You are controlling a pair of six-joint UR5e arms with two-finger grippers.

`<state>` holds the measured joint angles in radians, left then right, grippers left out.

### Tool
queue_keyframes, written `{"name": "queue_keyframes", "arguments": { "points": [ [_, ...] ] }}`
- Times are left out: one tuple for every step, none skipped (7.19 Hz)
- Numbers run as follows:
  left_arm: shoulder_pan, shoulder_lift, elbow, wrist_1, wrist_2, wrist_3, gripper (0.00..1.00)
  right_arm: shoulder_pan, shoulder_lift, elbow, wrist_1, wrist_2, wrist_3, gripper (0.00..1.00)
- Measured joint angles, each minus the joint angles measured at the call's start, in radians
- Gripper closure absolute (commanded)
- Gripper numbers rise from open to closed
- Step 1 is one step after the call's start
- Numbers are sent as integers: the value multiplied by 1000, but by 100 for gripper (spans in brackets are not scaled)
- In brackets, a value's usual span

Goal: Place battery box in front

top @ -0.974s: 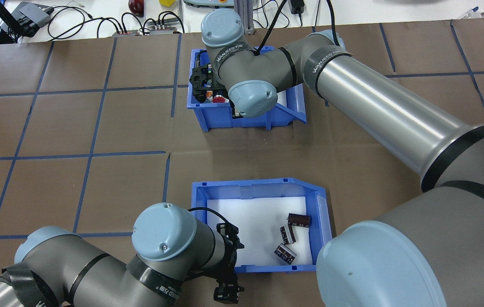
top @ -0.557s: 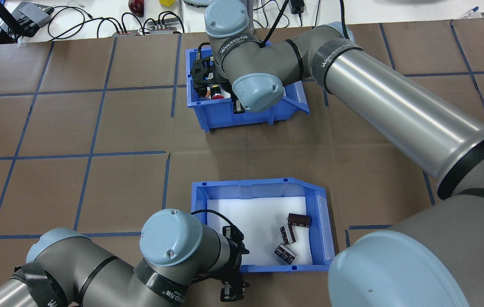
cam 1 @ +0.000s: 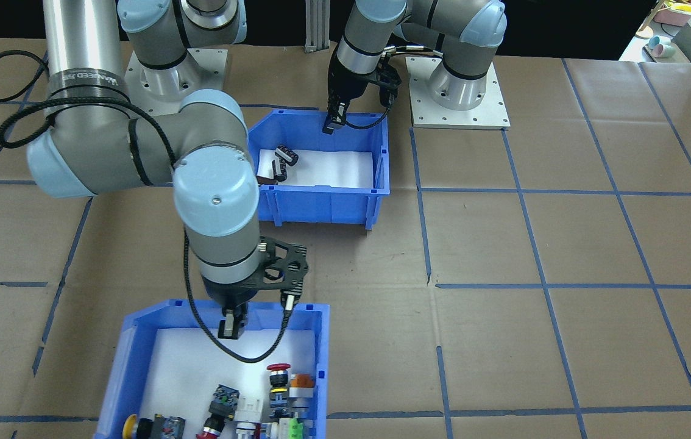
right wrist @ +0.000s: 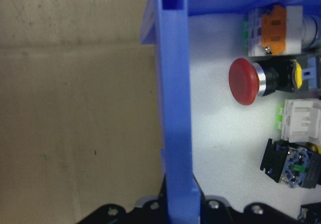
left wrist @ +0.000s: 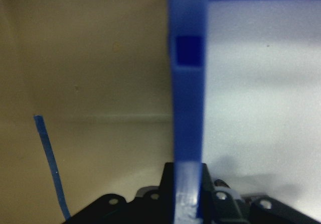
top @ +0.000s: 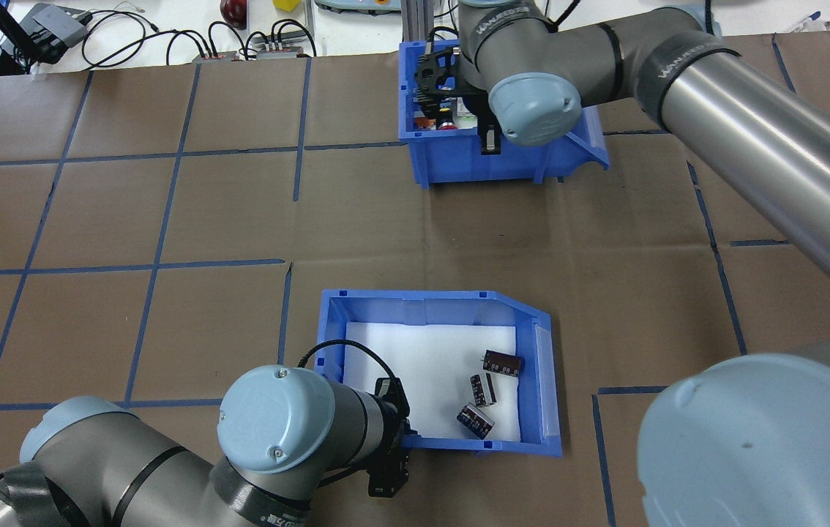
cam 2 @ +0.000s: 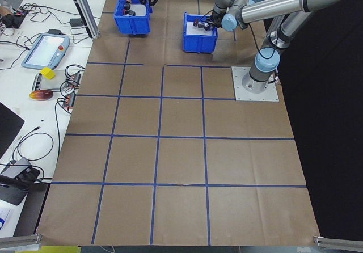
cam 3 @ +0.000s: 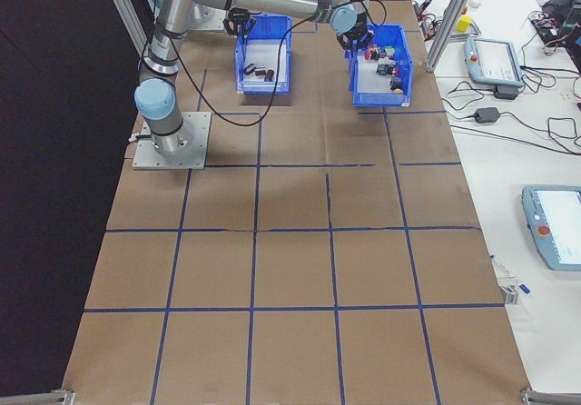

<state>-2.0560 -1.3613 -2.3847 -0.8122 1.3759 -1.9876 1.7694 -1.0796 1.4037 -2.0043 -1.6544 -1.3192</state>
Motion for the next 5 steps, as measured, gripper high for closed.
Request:
{"name": "queue_keyframes", "arguments": {
  "points": [
    [39,27,21,-55,21,42,100,-60,-50,61,-8,-5,-54,94],
    [112,54,59,-138,38,106,100,-118,-111,131,-13,-6,-105,94],
    [200,69,101,-212,43,184,100,-176,-171,200,-25,-6,-167,94],
    [276,66,137,-252,44,256,100,-239,-229,267,-45,-4,-245,94],
    [333,48,171,-268,44,325,100,-307,-288,334,-60,2,-330,94]
  ]
}}
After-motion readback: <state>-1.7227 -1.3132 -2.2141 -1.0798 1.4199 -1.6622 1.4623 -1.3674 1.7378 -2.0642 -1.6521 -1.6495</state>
